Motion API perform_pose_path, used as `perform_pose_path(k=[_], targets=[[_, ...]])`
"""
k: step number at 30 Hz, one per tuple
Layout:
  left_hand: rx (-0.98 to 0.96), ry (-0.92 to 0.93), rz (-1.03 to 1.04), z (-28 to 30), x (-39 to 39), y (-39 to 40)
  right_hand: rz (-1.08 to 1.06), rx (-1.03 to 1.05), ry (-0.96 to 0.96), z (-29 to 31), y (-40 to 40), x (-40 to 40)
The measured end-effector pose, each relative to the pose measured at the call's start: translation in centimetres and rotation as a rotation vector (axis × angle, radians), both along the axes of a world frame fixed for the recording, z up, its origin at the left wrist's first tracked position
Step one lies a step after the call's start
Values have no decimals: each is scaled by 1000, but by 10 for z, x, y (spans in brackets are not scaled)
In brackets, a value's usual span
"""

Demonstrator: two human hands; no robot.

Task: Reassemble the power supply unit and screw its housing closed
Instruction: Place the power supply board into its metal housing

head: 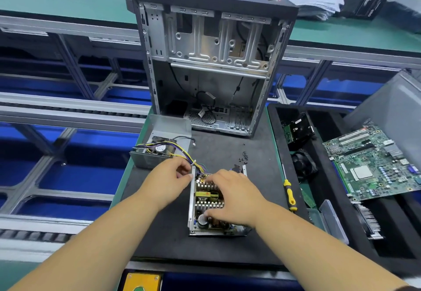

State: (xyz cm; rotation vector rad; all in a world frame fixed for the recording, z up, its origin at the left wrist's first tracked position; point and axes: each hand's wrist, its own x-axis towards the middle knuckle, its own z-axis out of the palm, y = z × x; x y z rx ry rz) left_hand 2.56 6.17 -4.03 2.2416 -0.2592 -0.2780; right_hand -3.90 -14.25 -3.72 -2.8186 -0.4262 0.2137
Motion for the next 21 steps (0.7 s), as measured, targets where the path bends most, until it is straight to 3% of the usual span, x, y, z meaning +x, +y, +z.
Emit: perform_pose_path(k=[12,21], targets=[[-121,260,-1,-10,7,0,-36,-21,42,-6,-2,7],[-98,282,-26,-15,12,1,-36,9,15,-7,-2,8]])
